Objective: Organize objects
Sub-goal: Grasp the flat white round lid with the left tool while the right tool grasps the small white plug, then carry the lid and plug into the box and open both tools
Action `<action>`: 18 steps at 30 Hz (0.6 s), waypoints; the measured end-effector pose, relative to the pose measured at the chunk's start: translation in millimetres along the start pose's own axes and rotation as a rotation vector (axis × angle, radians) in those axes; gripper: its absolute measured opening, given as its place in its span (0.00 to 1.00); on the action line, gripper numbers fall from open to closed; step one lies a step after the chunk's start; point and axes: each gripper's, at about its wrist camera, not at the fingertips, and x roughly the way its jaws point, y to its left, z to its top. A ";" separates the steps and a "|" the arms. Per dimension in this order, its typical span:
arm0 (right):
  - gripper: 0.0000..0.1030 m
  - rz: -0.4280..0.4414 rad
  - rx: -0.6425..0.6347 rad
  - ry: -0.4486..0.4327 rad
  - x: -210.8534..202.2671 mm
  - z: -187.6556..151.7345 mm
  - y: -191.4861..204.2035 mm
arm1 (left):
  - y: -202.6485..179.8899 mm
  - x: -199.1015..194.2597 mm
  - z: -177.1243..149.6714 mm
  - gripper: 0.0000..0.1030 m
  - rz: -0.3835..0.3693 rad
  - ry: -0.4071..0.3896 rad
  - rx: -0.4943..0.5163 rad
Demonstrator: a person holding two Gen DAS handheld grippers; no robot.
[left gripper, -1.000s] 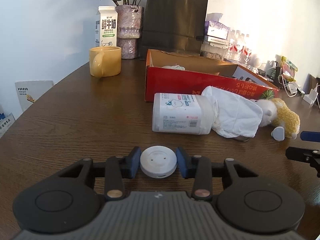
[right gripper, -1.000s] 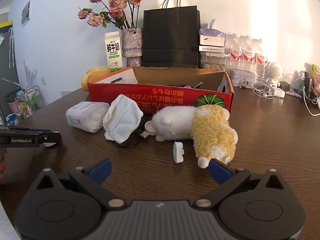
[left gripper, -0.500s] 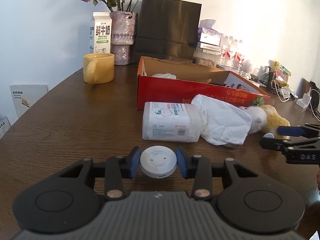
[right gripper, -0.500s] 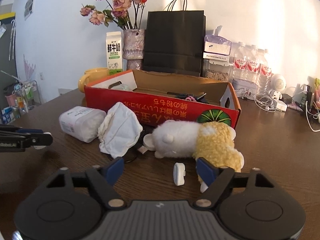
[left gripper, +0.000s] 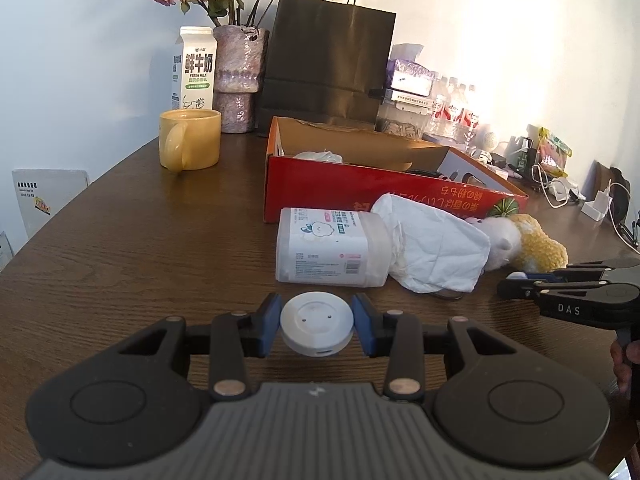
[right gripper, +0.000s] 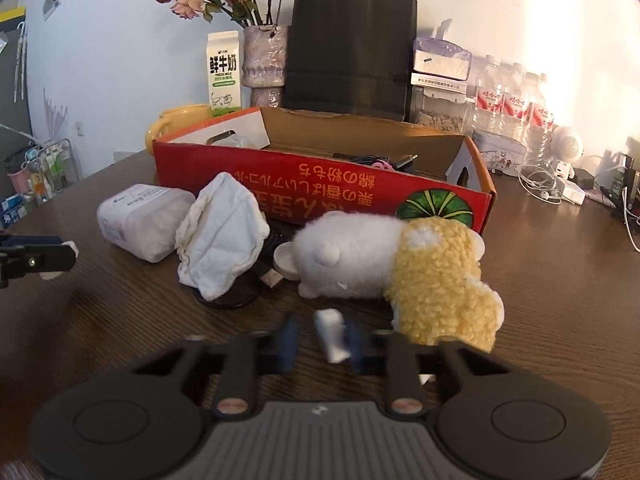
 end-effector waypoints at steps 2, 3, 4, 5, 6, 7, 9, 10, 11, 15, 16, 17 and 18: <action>0.11 0.005 -0.008 -0.011 -2.8 -1.2 1.8 | 0.9 -0.4 0.3 0.39 -0.001 -0.002 -0.001; 0.11 0.005 -0.012 -0.016 -3.7 -1.3 2.5 | 1.0 -0.8 0.4 0.39 -0.001 -0.003 -0.001; 0.11 0.008 -0.013 -0.022 -4.7 -1.2 2.8 | 1.0 -1.1 0.6 0.39 -0.001 -0.004 -0.001; 0.11 0.010 -0.012 -0.026 -5.6 -1.0 2.6 | 0.9 -1.6 0.8 0.39 -0.002 -0.005 -0.001; 0.11 0.012 -0.011 -0.031 -6.7 -1.1 2.4 | 0.6 -2.0 1.2 0.39 -0.004 -0.007 0.000; 0.11 0.013 -0.010 -0.037 -8.1 -0.9 2.4 | 0.6 -2.3 1.4 0.39 -0.006 -0.008 0.000; 0.11 0.020 -0.010 -0.049 -10.8 -0.3 2.3 | -0.3 -2.8 2.7 0.39 -0.010 -0.010 0.001; 0.11 0.023 -0.012 -0.058 -12.5 0.5 2.8 | -1.3 -2.7 3.3 0.39 -0.012 -0.011 0.003; 0.11 0.026 -0.011 -0.065 -14.2 1.2 3.0 | -2.3 -3.3 4.2 0.39 -0.014 -0.014 0.005; 0.11 0.036 -0.013 -0.102 -21.8 8.3 4.6 | -9.2 -6.1 13.1 0.39 -0.032 -0.042 0.017; 0.11 0.037 -0.013 -0.115 -23.5 11.3 5.1 | -11.4 -6.0 15.8 0.39 -0.038 -0.049 0.019; 0.11 0.040 -0.014 -0.127 -24.9 15.1 6.1 | -14.2 -5.8 20.0 0.39 -0.047 -0.060 0.022; 0.11 0.043 -0.016 -0.137 -25.7 18.8 6.9 | -16.6 -5.3 23.8 0.39 -0.055 -0.069 0.026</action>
